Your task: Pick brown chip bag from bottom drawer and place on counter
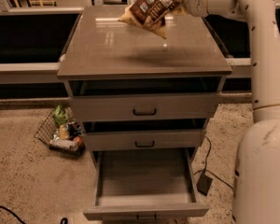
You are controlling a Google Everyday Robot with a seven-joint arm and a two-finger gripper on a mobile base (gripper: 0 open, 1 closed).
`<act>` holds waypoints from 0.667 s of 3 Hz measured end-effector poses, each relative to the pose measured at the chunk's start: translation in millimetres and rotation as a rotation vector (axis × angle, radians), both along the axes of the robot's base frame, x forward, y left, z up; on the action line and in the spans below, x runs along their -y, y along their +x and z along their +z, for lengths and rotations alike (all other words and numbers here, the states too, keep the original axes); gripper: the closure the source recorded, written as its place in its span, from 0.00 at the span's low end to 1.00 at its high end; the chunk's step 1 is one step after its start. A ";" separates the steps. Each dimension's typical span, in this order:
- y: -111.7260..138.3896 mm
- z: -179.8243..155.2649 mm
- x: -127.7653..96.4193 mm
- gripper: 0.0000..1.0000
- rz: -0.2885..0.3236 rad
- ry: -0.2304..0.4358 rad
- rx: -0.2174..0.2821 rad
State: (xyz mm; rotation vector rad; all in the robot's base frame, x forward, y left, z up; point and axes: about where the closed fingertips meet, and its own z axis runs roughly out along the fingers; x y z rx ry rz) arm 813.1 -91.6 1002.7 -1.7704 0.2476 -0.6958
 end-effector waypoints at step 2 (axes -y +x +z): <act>27.7 -28.6 3.9 0.59 -0.038 0.013 -0.099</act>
Offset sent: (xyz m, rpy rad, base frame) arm 0.0557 -0.0244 -0.0332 0.0185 0.1577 -0.0722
